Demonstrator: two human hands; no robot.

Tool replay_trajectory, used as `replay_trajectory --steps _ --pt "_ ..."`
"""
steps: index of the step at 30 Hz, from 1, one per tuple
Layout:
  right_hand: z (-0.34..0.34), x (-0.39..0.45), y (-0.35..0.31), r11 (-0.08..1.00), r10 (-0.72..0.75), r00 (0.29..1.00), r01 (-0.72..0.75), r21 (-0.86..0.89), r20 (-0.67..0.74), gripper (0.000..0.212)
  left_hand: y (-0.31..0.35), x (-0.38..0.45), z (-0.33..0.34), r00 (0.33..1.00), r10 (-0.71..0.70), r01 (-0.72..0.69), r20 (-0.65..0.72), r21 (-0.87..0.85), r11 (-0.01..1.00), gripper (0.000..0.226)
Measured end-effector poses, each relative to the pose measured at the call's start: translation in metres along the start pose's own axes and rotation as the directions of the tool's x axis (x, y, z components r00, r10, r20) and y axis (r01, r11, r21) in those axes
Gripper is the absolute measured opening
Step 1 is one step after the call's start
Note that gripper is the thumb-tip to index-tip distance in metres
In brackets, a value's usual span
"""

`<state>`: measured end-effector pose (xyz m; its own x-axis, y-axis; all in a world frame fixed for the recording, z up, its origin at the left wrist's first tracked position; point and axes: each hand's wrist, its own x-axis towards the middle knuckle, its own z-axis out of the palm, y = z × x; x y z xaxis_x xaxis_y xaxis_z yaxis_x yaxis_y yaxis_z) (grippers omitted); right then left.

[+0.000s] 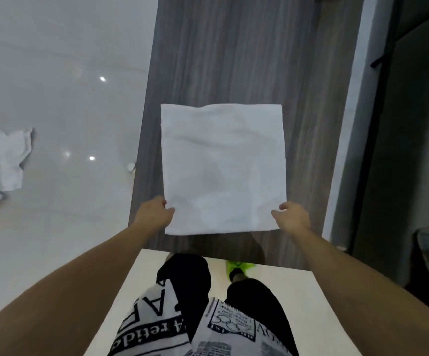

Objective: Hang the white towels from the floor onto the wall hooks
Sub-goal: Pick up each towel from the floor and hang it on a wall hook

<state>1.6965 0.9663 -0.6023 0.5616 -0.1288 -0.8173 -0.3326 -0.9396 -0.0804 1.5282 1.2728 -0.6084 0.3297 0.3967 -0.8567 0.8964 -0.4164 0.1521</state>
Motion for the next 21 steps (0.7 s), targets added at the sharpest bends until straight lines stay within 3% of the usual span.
replay_trajectory --steps 5,8,11,12,14,16,18,21 --pt "0.022 0.027 0.033 0.984 0.043 0.998 -0.033 0.174 -0.052 0.057 -0.021 -0.007 0.06 0.984 -0.162 0.135 -0.069 -0.299 0.945 0.046" --pt "0.03 0.032 0.044 0.875 -0.016 0.998 0.04 0.482 -0.054 0.034 -0.024 -0.013 0.087 0.965 -0.263 0.202 0.012 -0.674 0.71 0.031" --pt "0.033 0.024 0.05 0.681 -0.025 0.999 0.003 0.733 0.02 0.01 -0.023 -0.023 0.1 0.959 -0.281 0.137 -0.031 -0.819 0.557 0.021" --pt "0.031 0.021 0.051 0.635 -0.031 0.997 -0.035 0.772 0.07 0.009 -0.023 -0.027 0.102 0.955 -0.296 0.117 -0.033 -0.874 0.472 0.019" --pt "0.024 0.014 0.056 0.508 -0.035 0.979 -0.155 0.847 0.2 0.008 -0.024 -0.041 0.099 0.958 -0.285 0.084 0.033 -0.982 0.171 0.017" --pt "0.02 0.009 0.067 0.301 -0.042 0.954 -0.271 0.914 0.297 0.016 -0.026 -0.055 0.097 0.965 -0.255 0.034 0.06 -0.994 -0.105 0.016" --pt "0.022 0.005 0.08 0.197 -0.021 0.948 -0.306 0.931 0.316 0.022 -0.032 -0.064 0.105 0.955 -0.287 0.028 0.07 -0.989 -0.147 0.021" --pt "0.037 -0.003 0.096 0.24 0.016 0.957 -0.284 0.928 0.289 0.027 -0.047 -0.071 0.13 0.932 -0.349 0.099 0.1 -0.995 -0.019 0.023"
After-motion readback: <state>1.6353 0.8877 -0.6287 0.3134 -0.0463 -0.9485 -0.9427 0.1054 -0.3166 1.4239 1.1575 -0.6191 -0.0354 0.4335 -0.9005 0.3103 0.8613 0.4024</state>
